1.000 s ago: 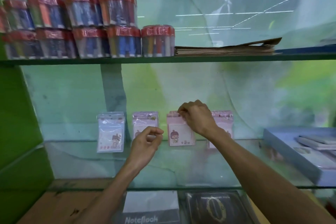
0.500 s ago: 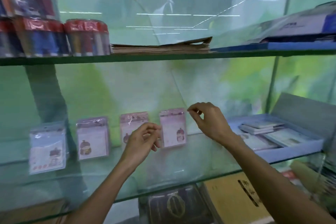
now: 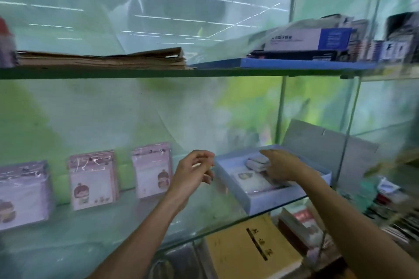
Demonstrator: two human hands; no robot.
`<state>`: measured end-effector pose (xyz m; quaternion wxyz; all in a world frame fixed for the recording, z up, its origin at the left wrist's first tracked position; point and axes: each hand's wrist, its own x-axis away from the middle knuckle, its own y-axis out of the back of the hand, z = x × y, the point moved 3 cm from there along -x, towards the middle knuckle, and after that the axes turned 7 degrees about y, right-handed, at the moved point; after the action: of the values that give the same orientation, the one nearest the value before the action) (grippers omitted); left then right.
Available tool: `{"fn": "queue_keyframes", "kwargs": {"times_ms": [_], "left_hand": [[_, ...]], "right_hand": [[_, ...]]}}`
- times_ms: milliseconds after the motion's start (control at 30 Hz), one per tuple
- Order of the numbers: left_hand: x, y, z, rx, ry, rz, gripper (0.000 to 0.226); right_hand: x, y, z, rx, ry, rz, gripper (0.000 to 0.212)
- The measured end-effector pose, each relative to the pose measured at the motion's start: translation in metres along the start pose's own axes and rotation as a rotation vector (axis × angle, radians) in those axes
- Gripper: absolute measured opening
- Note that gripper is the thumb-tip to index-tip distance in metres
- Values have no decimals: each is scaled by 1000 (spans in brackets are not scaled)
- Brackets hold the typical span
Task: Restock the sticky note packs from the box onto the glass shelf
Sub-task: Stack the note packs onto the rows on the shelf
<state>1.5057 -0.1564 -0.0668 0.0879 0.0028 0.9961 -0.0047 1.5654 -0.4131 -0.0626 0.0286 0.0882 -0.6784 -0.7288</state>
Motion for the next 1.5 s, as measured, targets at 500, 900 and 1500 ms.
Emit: {"fn": "queue_keyframes", "kwargs": {"times_ms": [500, 900, 1500], "left_hand": [[-36, -62, 3, 381, 436, 179, 36], [-45, -51, -8, 368, 272, 115, 27], [-10, 30, -12, 253, 22, 17, 21]], "right_hand": [[33, 21, -5, -321, 279, -711, 21], [52, 17, 21, -531, 673, -721, 39], [31, 55, 101, -905, 358, -741, 23]]}}
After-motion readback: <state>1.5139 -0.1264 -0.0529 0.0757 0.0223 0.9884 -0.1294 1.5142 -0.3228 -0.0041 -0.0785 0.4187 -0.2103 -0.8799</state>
